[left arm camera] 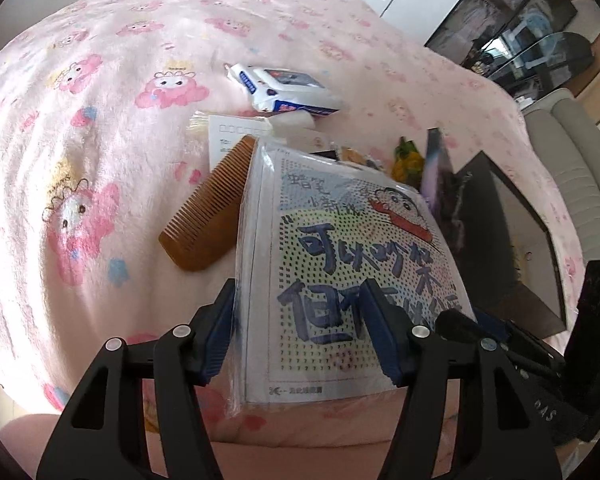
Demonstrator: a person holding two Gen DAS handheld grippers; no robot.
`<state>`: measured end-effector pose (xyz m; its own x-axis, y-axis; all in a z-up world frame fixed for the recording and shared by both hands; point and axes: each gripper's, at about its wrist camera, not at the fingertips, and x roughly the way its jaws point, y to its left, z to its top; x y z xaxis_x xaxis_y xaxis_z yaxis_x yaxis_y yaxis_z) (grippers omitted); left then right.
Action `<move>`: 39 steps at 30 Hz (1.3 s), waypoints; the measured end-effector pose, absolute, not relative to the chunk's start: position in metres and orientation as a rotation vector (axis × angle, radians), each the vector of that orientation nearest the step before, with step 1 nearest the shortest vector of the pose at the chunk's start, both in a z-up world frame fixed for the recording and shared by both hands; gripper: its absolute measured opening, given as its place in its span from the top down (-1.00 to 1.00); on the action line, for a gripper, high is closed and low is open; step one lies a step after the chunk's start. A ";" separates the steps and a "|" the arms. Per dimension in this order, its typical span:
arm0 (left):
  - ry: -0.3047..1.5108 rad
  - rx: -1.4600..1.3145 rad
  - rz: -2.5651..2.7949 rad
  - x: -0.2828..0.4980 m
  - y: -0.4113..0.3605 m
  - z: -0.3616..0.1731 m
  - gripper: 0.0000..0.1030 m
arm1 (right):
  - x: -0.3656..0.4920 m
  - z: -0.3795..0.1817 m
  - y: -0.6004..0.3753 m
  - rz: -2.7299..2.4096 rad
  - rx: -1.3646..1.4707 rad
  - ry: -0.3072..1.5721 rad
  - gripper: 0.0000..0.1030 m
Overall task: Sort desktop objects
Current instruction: 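Carry the bead-art kit with the left tool into the black shoebox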
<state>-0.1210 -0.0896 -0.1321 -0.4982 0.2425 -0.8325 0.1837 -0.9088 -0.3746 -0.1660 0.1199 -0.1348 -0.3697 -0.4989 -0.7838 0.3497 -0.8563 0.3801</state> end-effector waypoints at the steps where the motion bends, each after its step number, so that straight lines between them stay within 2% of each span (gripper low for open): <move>1: -0.667 -1.541 2.600 -0.119 -0.091 -0.130 -0.20 | -0.164 -0.132 0.123 -2.241 1.347 -0.208 0.05; 12: -0.735 -1.427 2.529 -0.121 -0.080 -0.105 -0.19 | -0.161 -0.099 0.167 -2.262 1.279 -0.342 0.09; 18: -0.667 -1.361 2.531 -0.136 -0.048 -0.078 -0.19 | -0.165 -0.076 0.196 -2.332 1.227 -0.399 0.09; 30: -0.507 -1.260 2.479 -0.188 0.061 -0.036 -0.17 | -0.184 -0.043 0.292 -2.480 1.180 -0.540 0.09; 35: -0.494 -1.256 2.411 -0.209 0.112 -0.041 -0.17 | -0.190 -0.040 0.333 -2.555 1.176 -0.540 0.09; 39: -0.461 -1.275 2.378 -0.224 0.147 -0.048 -0.17 | -0.195 -0.051 0.361 -2.610 1.193 -0.611 0.09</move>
